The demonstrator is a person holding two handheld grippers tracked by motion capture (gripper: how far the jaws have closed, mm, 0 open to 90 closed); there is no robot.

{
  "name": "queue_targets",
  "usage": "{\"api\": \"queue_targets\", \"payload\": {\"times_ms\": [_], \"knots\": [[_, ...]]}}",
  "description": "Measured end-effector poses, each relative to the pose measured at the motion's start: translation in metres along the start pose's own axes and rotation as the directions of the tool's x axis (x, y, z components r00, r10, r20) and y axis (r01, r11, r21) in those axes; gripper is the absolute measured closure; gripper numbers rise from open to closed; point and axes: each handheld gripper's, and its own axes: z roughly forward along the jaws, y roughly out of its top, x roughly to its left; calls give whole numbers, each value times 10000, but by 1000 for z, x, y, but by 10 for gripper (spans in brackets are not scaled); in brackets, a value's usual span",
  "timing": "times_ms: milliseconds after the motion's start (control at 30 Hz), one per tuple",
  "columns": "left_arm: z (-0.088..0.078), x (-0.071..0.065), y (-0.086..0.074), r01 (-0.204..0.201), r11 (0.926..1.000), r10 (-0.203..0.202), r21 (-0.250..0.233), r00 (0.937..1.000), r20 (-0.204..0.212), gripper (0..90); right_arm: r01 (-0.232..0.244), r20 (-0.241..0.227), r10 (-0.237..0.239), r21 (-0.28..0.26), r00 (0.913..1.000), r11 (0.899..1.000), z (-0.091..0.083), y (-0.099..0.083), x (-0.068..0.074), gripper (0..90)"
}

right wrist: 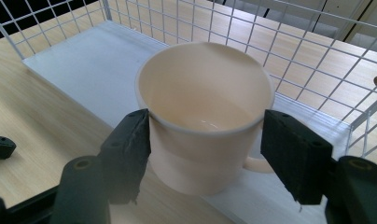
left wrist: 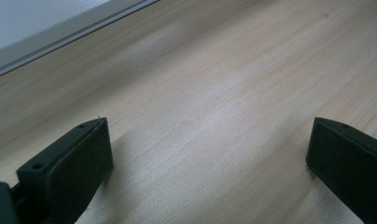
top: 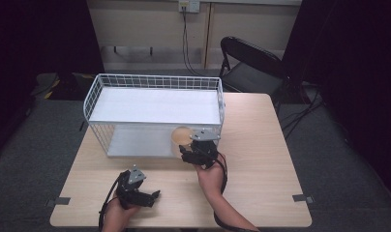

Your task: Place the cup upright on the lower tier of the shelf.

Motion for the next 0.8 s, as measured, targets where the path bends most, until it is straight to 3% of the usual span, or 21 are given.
{"api": "queue_targets", "payload": {"times_ms": [400,800], "knots": [[0,0,0,11,10000,-11,-1,10000,-8,0,13,239,-17,188,9997,9998,3,1,2,412],[0,0,0,15,10000,-15,-5,10000,-10,0,-148,147,145,199,9998,9997,5,2,-1,592]]}}
